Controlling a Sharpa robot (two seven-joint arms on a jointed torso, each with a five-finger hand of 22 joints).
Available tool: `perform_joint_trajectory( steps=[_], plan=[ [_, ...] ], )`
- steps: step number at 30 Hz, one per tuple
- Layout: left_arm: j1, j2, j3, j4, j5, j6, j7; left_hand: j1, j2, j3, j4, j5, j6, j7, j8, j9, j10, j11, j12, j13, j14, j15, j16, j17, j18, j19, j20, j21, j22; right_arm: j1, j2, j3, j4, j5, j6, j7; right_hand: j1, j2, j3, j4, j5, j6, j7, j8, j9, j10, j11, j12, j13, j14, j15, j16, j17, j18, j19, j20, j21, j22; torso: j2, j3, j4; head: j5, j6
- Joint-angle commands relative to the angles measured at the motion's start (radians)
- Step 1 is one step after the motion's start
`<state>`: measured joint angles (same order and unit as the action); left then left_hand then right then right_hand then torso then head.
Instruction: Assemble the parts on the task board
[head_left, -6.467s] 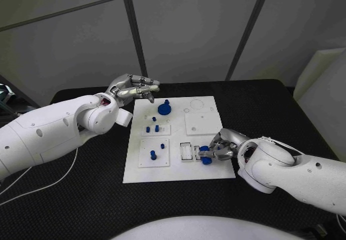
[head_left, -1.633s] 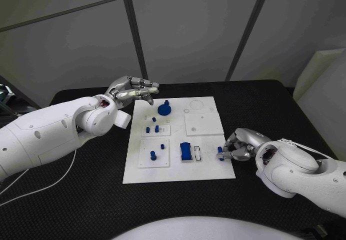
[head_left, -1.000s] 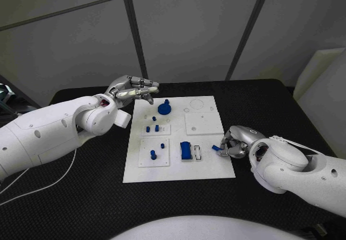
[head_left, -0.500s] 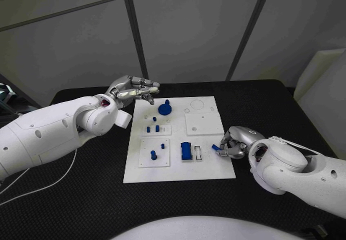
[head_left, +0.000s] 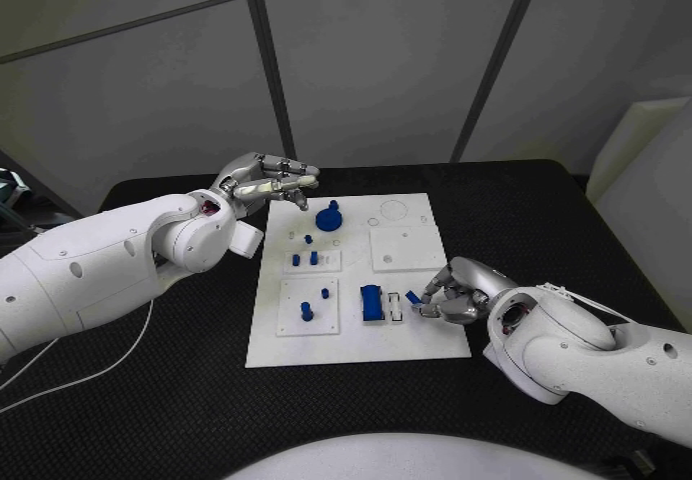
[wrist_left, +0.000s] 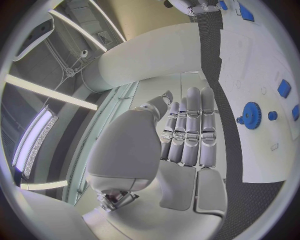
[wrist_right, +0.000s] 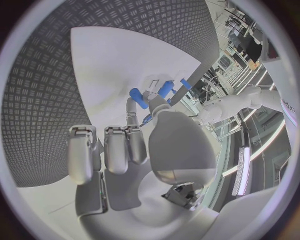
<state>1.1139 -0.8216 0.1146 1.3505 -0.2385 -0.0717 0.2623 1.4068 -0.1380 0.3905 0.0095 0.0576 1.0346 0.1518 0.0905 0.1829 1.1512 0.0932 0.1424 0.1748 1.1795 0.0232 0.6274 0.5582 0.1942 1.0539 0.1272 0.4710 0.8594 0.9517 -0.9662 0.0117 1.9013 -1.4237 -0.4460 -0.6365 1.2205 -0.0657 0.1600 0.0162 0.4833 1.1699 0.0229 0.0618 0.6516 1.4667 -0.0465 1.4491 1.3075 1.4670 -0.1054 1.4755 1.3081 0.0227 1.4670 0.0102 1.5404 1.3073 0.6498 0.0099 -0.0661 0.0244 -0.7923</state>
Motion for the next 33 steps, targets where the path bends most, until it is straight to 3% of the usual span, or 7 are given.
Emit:
perform_joint_trajectory(
  steps=[1, 10, 18, 33],
  plan=[
    [0.001, 0.001, 0.001, 0.002, 0.005, 0.009, 0.005, 0.002, 0.010, -0.004, -0.002, -0.006, 0.001, 0.004, -0.004, 0.001, -0.003, 0.004, -0.005, 0.001, -0.008, 0.001, -0.006, -0.002, -0.013, -0.001, 0.000, -0.004, -0.001, 0.002, 0.008, 0.000, -0.001, 0.081, -0.073, 0.052, -0.016, -0.002, 0.005, 0.002, -0.001, 0.011, -0.003, 0.005, 0.001, 0.063, -0.005, 0.005, 0.172, 0.069, -0.006, 0.004, 0.084, -0.013, 0.083, -0.007, 0.004, 0.230, 0.000, -0.0007, -0.0003, 0.000, -0.002],
    [0.001, 0.002, 0.001, 0.003, 0.005, 0.009, 0.005, 0.002, 0.010, -0.004, -0.002, -0.006, 0.001, 0.004, -0.004, 0.001, -0.003, 0.004, -0.005, 0.001, -0.008, 0.001, -0.006, -0.002, -0.013, -0.001, 0.000, -0.004, -0.001, 0.002, 0.049, 0.000, -0.040, 0.156, -0.008, 0.044, -0.060, -0.009, 0.012, 0.030, -0.008, 0.015, -0.003, 0.005, -0.001, 0.064, -0.005, 0.006, 0.173, 0.069, -0.006, 0.005, 0.086, -0.013, 0.083, -0.007, 0.003, 0.230, 0.000, 0.0001, 0.0000, 0.000, -0.004],
    [0.001, 0.002, 0.001, 0.003, 0.005, 0.009, 0.004, 0.002, 0.010, -0.004, -0.002, -0.006, 0.001, 0.004, -0.004, 0.001, -0.003, 0.004, -0.005, 0.001, -0.008, 0.001, -0.006, -0.002, -0.013, -0.001, 0.000, -0.004, -0.001, 0.002, 0.083, 0.000, -0.070, 0.178, -0.015, 0.032, -0.111, -0.025, 0.011, 0.074, -0.019, 0.031, -0.006, 0.007, 0.001, 0.066, -0.007, 0.010, 0.177, 0.070, -0.007, 0.008, 0.092, -0.014, 0.085, -0.008, 0.006, 0.233, 0.000, 0.0001, -0.0005, 0.003, -0.004],
    [0.001, 0.003, 0.001, 0.004, 0.005, 0.010, 0.004, 0.001, 0.010, -0.005, -0.002, -0.006, 0.001, 0.005, -0.004, 0.001, -0.003, 0.004, -0.005, 0.001, -0.008, 0.001, -0.006, -0.002, -0.013, -0.001, 0.001, -0.004, -0.001, 0.002, 0.109, 0.000, -0.092, 0.181, 0.029, 0.023, -0.114, -0.026, 0.013, 0.079, -0.020, 0.035, -0.008, 0.009, 0.001, 0.066, -0.009, 0.010, 0.177, 0.070, -0.008, 0.008, 0.091, -0.013, 0.083, -0.009, 0.004, 0.231, 0.000, 0.0005, -0.0015, 0.006, -0.013]
  ],
)
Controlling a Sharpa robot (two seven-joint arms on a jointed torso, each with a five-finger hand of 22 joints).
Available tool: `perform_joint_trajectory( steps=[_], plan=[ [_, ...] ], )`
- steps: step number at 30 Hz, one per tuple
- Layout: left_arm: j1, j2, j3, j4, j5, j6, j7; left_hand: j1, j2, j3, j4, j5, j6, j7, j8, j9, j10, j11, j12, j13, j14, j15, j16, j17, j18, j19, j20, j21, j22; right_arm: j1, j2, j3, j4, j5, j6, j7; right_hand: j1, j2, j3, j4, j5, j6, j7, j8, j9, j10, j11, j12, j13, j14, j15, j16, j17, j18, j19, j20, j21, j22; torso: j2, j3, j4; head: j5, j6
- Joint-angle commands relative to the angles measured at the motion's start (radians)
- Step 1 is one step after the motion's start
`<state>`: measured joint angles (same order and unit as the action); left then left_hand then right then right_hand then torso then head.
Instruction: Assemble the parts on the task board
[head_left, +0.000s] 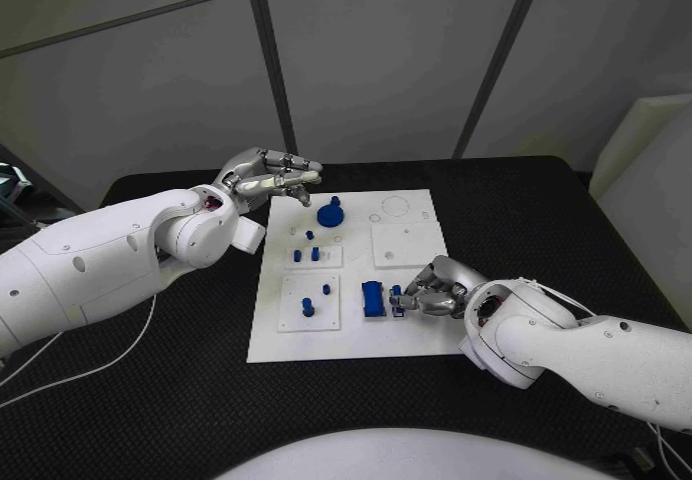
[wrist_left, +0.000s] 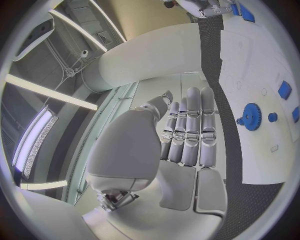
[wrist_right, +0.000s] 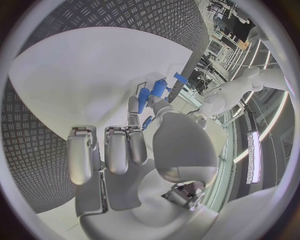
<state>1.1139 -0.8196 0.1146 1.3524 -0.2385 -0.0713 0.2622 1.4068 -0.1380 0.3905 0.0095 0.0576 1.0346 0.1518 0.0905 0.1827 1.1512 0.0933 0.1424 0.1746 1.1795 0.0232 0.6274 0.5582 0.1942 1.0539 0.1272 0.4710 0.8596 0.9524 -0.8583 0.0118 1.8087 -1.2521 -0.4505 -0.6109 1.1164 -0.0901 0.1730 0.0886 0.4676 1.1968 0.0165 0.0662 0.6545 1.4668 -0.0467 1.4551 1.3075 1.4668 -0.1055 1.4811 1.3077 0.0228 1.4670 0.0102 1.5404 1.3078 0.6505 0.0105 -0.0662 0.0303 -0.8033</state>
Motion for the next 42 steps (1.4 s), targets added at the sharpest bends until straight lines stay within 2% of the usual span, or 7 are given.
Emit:
perform_joint_trajectory(
  steps=[1, 9, 14, 19, 24, 33, 42],
  plan=[
    [0.001, 0.001, 0.001, 0.002, 0.005, 0.010, 0.003, 0.001, 0.010, -0.005, -0.002, -0.006, 0.001, 0.005, -0.005, 0.002, -0.003, 0.004, -0.005, 0.002, -0.007, 0.001, -0.007, -0.002, -0.013, 0.000, 0.001, -0.005, -0.002, 0.001, 0.002, 0.000, 0.001, 0.009, 0.038, -0.004, -0.010, -0.002, 0.000, 0.007, -0.004, 0.009, -0.001, 0.004, -0.001, 0.066, -0.009, 0.003, 0.177, 0.070, -0.008, 0.002, 0.091, -0.013, 0.083, -0.009, 0.004, 0.231, 0.000, -0.0001, -0.0013, 0.000, -0.002],
    [0.002, 0.000, 0.001, 0.002, 0.005, 0.011, 0.002, 0.001, 0.011, -0.006, -0.002, -0.006, 0.001, 0.005, -0.005, 0.002, -0.003, 0.004, -0.005, 0.002, -0.007, 0.001, -0.007, -0.002, -0.013, 0.000, 0.001, -0.006, -0.002, 0.001, 0.002, 0.000, 0.009, 0.001, 0.055, -0.002, -0.035, -0.029, -0.007, 0.037, -0.015, 0.016, -0.002, 0.003, 0.001, 0.066, -0.009, 0.001, 0.175, 0.069, -0.009, 0.001, 0.089, -0.013, 0.082, -0.010, 0.003, 0.229, -0.001, -0.0001, -0.0008, -0.001, -0.002],
    [0.002, 0.000, 0.001, 0.002, 0.005, 0.012, 0.001, 0.001, 0.011, -0.006, -0.002, -0.006, 0.001, 0.005, -0.005, 0.002, -0.003, 0.004, -0.005, 0.002, -0.007, 0.001, -0.007, -0.002, -0.013, 0.000, 0.001, -0.006, -0.002, 0.001, -0.001, 0.000, 0.008, -0.016, 0.045, -0.003, -0.056, -0.058, -0.030, 0.099, -0.162, 0.024, 0.000, 0.002, 0.005, 0.066, -0.008, 0.000, 0.175, 0.068, -0.008, -0.001, 0.085, -0.013, 0.082, -0.009, 0.002, 0.228, -0.001, -0.0001, -0.0008, -0.001, -0.002],
    [0.002, 0.000, 0.001, 0.001, 0.005, 0.012, 0.001, 0.001, 0.011, -0.006, -0.002, -0.006, 0.001, 0.005, -0.005, 0.002, -0.003, 0.004, -0.005, 0.002, -0.007, 0.001, -0.007, -0.002, -0.013, 0.000, 0.001, -0.006, -0.002, 0.001, -0.004, 0.000, 0.008, -0.029, 0.041, -0.003, -0.041, -0.076, -0.043, 0.146, -0.195, 0.025, 0.000, 0.001, 0.009, 0.065, -0.007, -0.002, 0.175, 0.068, -0.007, -0.003, 0.083, -0.012, 0.081, -0.009, 0.000, 0.227, 0.000, 0.0000, -0.0013, -0.001, -0.003],
    [0.002, 0.000, 0.001, 0.001, 0.005, 0.012, 0.001, 0.001, 0.011, -0.006, -0.002, -0.006, 0.001, 0.005, -0.005, 0.002, -0.003, 0.004, -0.005, 0.002, -0.007, 0.001, -0.007, -0.002, -0.013, 0.000, 0.001, -0.006, -0.002, 0.001, -0.006, 0.000, 0.008, -0.041, 0.030, 0.006, -0.028, -0.097, -0.069, 0.204, -0.282, 0.024, 0.001, 0.001, 0.014, 0.065, -0.006, -0.003, 0.174, 0.068, -0.007, -0.004, 0.081, -0.012, 0.080, -0.008, 0.000, 0.226, 0.000, -0.0002, -0.0013, -0.001, -0.004],
    [0.002, -0.002, 0.001, 0.001, 0.005, 0.011, 0.001, 0.001, 0.011, -0.006, -0.002, -0.006, 0.001, 0.005, -0.005, 0.002, -0.003, 0.004, -0.005, 0.002, -0.007, 0.001, -0.007, -0.002, -0.013, 0.000, 0.001, -0.006, -0.002, 0.001, -0.015, 0.000, 0.007, -0.061, 0.004, 0.047, 0.056, -0.057, -0.036, 0.171, -0.296, 0.018, 0.001, -0.001, 0.019, 0.064, -0.007, -0.005, 0.173, 0.067, -0.008, -0.005, 0.079, -0.012, 0.079, -0.009, -0.002, 0.225, -0.001, -0.0002, -0.0002, -0.001, -0.001],
    [0.001, -0.001, 0.001, 0.000, 0.005, 0.011, 0.002, 0.001, 0.011, -0.006, -0.002, -0.006, 0.001, 0.005, -0.005, 0.002, -0.003, 0.004, -0.005, 0.002, -0.007, 0.001, -0.007, -0.002, -0.013, 0.000, 0.001, -0.006, -0.002, 0.001, -0.020, 0.000, -0.021, -0.085, 0.016, 0.104, 0.176, -0.053, -0.010, 0.067, -0.317, 0.001, 0.003, 0.000, 0.015, 0.061, -0.005, -0.013, 0.168, 0.067, -0.007, -0.007, 0.078, -0.010, 0.076, -0.008, -0.007, 0.219, -0.002, -0.0012, 0.0009, -0.004, 0.005]
  ],
)
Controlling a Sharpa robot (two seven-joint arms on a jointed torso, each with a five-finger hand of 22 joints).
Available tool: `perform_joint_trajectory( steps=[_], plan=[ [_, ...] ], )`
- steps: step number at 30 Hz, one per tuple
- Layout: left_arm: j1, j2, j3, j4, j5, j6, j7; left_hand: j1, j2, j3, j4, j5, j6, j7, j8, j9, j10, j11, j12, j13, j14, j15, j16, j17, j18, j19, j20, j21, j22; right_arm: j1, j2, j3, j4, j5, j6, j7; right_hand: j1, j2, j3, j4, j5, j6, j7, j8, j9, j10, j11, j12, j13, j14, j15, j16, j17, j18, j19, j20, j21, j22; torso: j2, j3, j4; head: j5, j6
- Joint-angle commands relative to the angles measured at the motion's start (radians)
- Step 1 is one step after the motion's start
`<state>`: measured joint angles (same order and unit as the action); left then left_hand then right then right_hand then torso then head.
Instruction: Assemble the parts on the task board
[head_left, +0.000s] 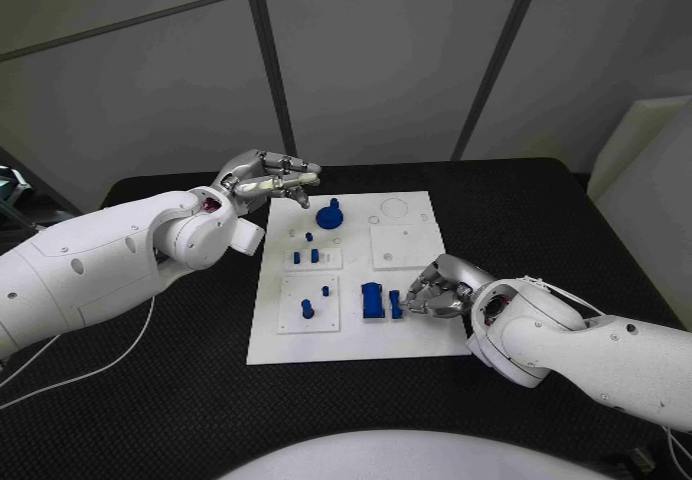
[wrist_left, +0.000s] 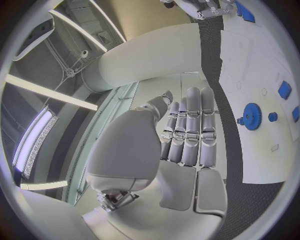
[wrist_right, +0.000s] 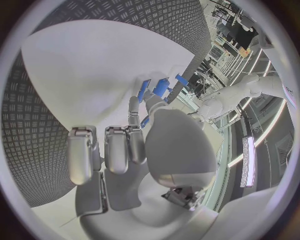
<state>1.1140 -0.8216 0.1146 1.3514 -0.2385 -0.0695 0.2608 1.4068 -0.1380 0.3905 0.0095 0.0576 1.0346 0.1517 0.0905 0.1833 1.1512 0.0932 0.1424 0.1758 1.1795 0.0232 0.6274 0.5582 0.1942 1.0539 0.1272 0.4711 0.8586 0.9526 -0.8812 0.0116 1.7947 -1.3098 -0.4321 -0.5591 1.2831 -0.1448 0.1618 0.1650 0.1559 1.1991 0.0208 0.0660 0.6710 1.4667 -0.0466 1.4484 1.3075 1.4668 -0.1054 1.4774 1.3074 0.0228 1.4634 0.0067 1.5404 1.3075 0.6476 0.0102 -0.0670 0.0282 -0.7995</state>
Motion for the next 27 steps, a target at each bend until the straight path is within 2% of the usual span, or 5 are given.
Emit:
perform_joint_trajectory(
  steps=[1, 11, 20, 24, 27],
  plan=[
    [0.001, 0.002, 0.001, 0.000, 0.005, 0.009, 0.004, 0.001, 0.011, -0.006, -0.002, -0.006, 0.001, 0.005, -0.005, 0.001, -0.003, 0.004, -0.005, 0.001, -0.007, 0.001, -0.007, -0.002, -0.013, 0.000, 0.001, -0.006, -0.001, 0.001, 0.007, 0.000, -0.013, -0.032, 0.001, 0.053, 0.012, 0.003, 0.002, -0.013, -0.006, 0.001, -0.002, 0.000, -0.002, 0.061, -0.005, -0.006, 0.168, 0.067, -0.007, -0.003, 0.079, -0.010, 0.079, -0.005, -0.006, 0.220, 0.001, -0.0005, 0.0015, -0.001, 0.002],
    [0.001, 0.003, 0.001, -0.001, 0.005, 0.009, 0.003, 0.001, 0.011, -0.006, -0.002, -0.006, 0.001, 0.005, -0.005, 0.001, -0.003, 0.004, -0.005, 0.001, -0.007, 0.001, -0.007, -0.002, -0.013, 0.000, 0.001, -0.006, -0.001, 0.001, 0.037, 0.000, -0.042, -0.056, 0.015, 0.027, 0.011, 0.007, 0.000, -0.028, -0.009, 0.017, -0.006, 0.005, -0.001, 0.061, -0.008, -0.006, 0.169, 0.067, -0.008, -0.002, 0.080, -0.010, 0.079, -0.005, -0.006, 0.220, 0.002, -0.0002, -0.0004, 0.000, 0.001],
    [0.001, 0.003, 0.001, -0.002, 0.005, 0.010, 0.004, 0.001, 0.011, -0.006, -0.002, -0.006, 0.001, 0.005, -0.005, 0.001, -0.003, 0.004, -0.005, 0.001, -0.007, 0.001, -0.007, -0.002, -0.013, 0.000, 0.001, -0.006, -0.001, 0.001, 0.030, 0.000, -0.035, -0.072, -0.001, 0.019, -0.009, 0.004, -0.012, -0.030, -0.001, 0.029, -0.008, 0.007, 0.001, 0.061, -0.011, -0.007, 0.168, 0.067, -0.010, -0.003, 0.080, -0.010, 0.079, -0.007, -0.007, 0.220, 0.001, 0.0007, -0.0004, 0.000, 0.001],
    [0.001, 0.002, 0.001, -0.003, 0.005, 0.010, 0.005, 0.001, 0.011, -0.006, -0.002, -0.006, 0.001, 0.005, -0.005, 0.001, -0.003, 0.004, -0.005, 0.001, -0.007, 0.001, -0.007, -0.002, -0.013, 0.000, 0.001, -0.006, -0.001, 0.001, 0.018, 0.000, -0.020, -0.056, -0.028, 0.073, -0.034, -0.006, -0.027, -0.022, 0.002, 0.027, -0.006, 0.003, 0.000, 0.059, -0.009, -0.013, 0.164, 0.065, -0.009, -0.008, 0.071, -0.008, 0.075, -0.007, -0.012, 0.214, 0.000, 0.0007, 0.0002, 0.000, 0.004],
    [0.001, 0.002, 0.001, -0.004, 0.005, 0.008, 0.007, 0.001, 0.011, -0.006, -0.002, -0.006, 0.001, 0.005, -0.005, 0.001, -0.003, 0.004, -0.005, 0.001, -0.007, 0.001, -0.007, -0.002, -0.013, 0.000, 0.001, -0.006, -0.001, 0.001, 0.004, 0.000, -0.007, 0.009, -0.068, 0.192, -0.059, -0.013, -0.042, -0.006, -0.006, -0.005, 0.005, -0.005, -0.006, 0.048, 0.000, -0.042, 0.144, 0.058, -0.004, -0.025, 0.042, -0.002, 0.061, -0.003, -0.032, 0.192, -0.001, -0.0004, -0.0001, 0.000, 0.010]
  ],
)
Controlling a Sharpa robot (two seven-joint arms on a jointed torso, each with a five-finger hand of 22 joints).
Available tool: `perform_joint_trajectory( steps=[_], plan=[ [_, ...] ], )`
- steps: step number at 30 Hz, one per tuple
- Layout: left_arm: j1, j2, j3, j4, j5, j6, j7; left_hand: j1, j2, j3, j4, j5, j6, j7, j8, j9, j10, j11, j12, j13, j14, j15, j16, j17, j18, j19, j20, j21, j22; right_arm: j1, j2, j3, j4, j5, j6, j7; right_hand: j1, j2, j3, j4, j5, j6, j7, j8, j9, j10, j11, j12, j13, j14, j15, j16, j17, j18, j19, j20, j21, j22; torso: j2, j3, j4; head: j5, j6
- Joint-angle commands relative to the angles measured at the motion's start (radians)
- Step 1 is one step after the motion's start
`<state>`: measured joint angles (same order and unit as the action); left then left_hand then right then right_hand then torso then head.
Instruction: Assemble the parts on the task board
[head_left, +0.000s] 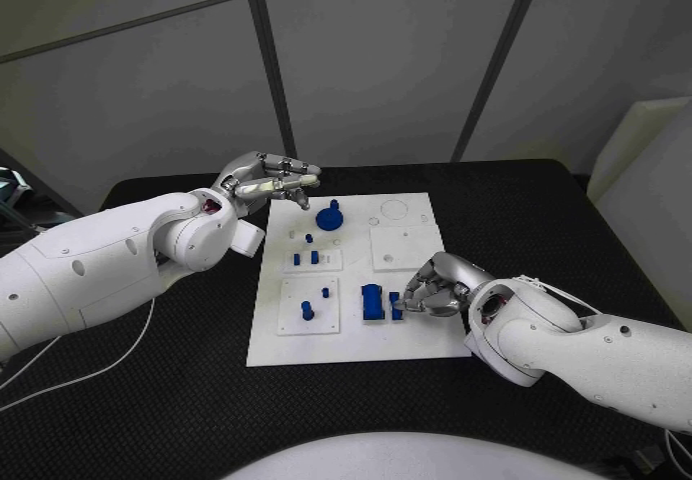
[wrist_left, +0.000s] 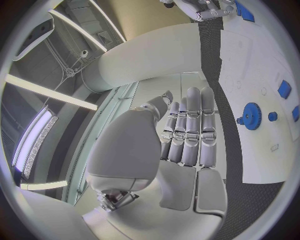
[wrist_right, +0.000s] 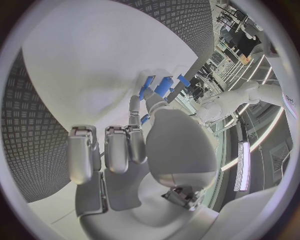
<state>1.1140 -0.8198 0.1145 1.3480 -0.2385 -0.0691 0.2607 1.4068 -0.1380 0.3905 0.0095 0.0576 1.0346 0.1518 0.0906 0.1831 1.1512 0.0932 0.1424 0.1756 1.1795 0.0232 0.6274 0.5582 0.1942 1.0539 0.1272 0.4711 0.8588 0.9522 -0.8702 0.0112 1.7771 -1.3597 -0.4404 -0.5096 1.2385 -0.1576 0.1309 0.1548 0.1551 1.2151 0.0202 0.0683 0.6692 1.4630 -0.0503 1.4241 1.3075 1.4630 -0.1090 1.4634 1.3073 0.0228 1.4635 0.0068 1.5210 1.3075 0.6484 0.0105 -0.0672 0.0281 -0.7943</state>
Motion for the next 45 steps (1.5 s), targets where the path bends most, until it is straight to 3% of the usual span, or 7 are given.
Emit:
perform_joint_trajectory(
  steps=[1, 14, 27, 33, 34, 37, 45],
  plan=[
    [0.001, 0.000, 0.001, 0.000, 0.005, 0.005, 0.008, -0.001, 0.010, -0.007, -0.002, -0.006, 0.000, 0.005, -0.005, 0.002, -0.004, 0.004, -0.006, 0.002, -0.008, 0.002, -0.008, -0.001, -0.013, 0.001, 0.001, -0.008, -0.002, 0.001, -0.011, 0.001, 0.012, 0.088, -0.068, 0.189, -0.019, 0.000, -0.014, 0.008, -0.008, -0.041, 0.012, -0.008, -0.008, 0.041, 0.008, -0.044, 0.125, 0.057, 0.004, -0.021, 0.025, 0.003, 0.048, -0.001, -0.029, 0.173, -0.002, -0.0013, 0.0002, -0.001, 0.008],
    [-0.021, 0.017, 0.000, -0.034, 0.065, -0.075, 0.071, -0.023, 0.012, 0.007, 0.026, -0.006, -0.041, -0.010, -0.024, -0.008, -0.062, 0.046, -0.051, -0.039, -0.187, 0.073, -0.339, -0.161, -0.032, -0.195, 0.057, -0.244, -0.166, 0.055, 0.036, 0.009, -0.194, 0.737, -0.015, 0.675, 0.071, 0.052, 0.056, -0.076, 0.002, -0.152, 0.066, -0.007, -0.072, -0.359, 0.065, -0.836, -0.449, -0.219, 0.063, -0.655, -0.701, 0.155, -0.421, 0.054, -0.734, -0.492, -0.069, -0.0236, -0.0078, -0.008, 0.077],
    [-0.063, 0.113, -0.002, -0.156, 0.213, -0.233, 0.167, -0.039, 0.018, -0.012, 0.053, -0.009, -0.066, -0.015, -0.024, -0.047, -0.125, 0.027, -0.069, -0.114, -0.288, 0.098, -0.566, -0.331, -0.010, -0.303, 0.133, -0.411, -0.382, 0.094, 0.229, 0.041, -0.615, 1.103, 0.174, 0.877, 0.018, 0.052, 0.216, -0.177, 0.002, -0.185, 0.125, -0.007, -0.311, -0.428, 0.184, -1.313, -1.042, -0.445, 0.217, -1.264, -1.073, 0.144, -0.581, 0.201, -1.229, -0.849, -0.137, -0.0318, -0.0096, 0.001, 0.145],
    [-0.080, 0.150, -0.002, -0.200, 0.244, -0.283, 0.187, -0.048, 0.020, -0.028, 0.063, -0.009, -0.085, -0.023, -0.024, -0.068, -0.162, 0.014, -0.072, -0.113, -0.297, 0.106, -0.567, -0.371, -0.010, -0.314, 0.138, -0.411, -0.432, 0.096, 0.282, 0.045, -0.732, 1.128, 0.222, 0.906, -0.020, 0.081, 0.188, -0.230, -0.010, -0.191, 0.131, -0.005, -0.415, -0.415, 0.183, -1.360, -1.166, -0.412, 0.221, -1.362, -1.170, 0.159, -0.566, 0.224, -1.362, -0.971, -0.147, -0.0246, -0.0063, 0.002, 0.162],
    [-0.079, 0.146, -0.003, -0.193, 0.188, -0.215, 0.134, -0.451, 0.055, -0.133, -0.010, -0.058, -0.366, -0.063, -0.091, -0.100, -0.453, -0.018, -0.142, -0.176, -0.558, 0.067, -0.627, -0.422, -0.106, -0.533, 0.058, -0.471, -0.554, 0.094, 0.275, 0.044, -0.717, 1.057, 0.148, 0.838, -0.376, 0.158, 0.095, -0.155, -0.050, -0.496, 0.085, -0.068, -0.478, -0.732, 0.144, -1.424, -1.194, -0.733, 0.188, -1.381, -1.199, 0.091, -0.840, 0.153, -1.395, -1.058, -0.137, -0.0291, -0.0080, 0.001, 0.158],
    [-0.079, 0.144, -0.005, -0.186, 0.189, -0.224, 0.136, -0.517, 0.061, -0.153, -0.010, -0.058, -0.413, -0.067, -0.091, -0.109, -0.505, -0.023, -0.142, -0.176, -0.602, 0.061, -0.627, -0.438, -0.063, -0.570, 0.048, -0.471, -0.583, 0.094, 0.271, 0.043, -0.708, 1.062, 0.139, 0.841, -0.439, 0.158, 0.077, -0.155, -0.058, -0.542, 0.079, -0.068, -0.506, -0.775, 0.138, -1.424, -1.218, -0.772, 0.184, -1.463, -1.220, 0.091, -0.872, 0.145, -1.419, -1.090, -0.135, -0.0280, -0.0034, -0.001, 0.160],
    [-0.075, 0.116, -0.034, -0.076, 0.202, -0.352, 0.169, -0.773, 0.138, -0.222, -0.010, -0.058, -0.592, -0.152, -0.091, -0.183, -0.691, -0.093, -0.142, -0.176, -0.768, -0.023, -0.627, -0.473, -0.118, -0.709, -0.003, -0.471, -0.662, 0.095, 0.225, 0.029, -0.580, 1.139, 0.019, 0.889, -0.662, 0.158, 0.019, -0.155, -0.155, -0.730, 0.052, -0.068, -0.552, -0.967, 0.050, -1.424, -1.308, -0.965, 0.109, -1.463, -1.307, 0.069, -1.037, 0.102, -1.448, -1.151, -0.111, -0.0144, 0.0514, -0.022, 0.187]
  ],
)
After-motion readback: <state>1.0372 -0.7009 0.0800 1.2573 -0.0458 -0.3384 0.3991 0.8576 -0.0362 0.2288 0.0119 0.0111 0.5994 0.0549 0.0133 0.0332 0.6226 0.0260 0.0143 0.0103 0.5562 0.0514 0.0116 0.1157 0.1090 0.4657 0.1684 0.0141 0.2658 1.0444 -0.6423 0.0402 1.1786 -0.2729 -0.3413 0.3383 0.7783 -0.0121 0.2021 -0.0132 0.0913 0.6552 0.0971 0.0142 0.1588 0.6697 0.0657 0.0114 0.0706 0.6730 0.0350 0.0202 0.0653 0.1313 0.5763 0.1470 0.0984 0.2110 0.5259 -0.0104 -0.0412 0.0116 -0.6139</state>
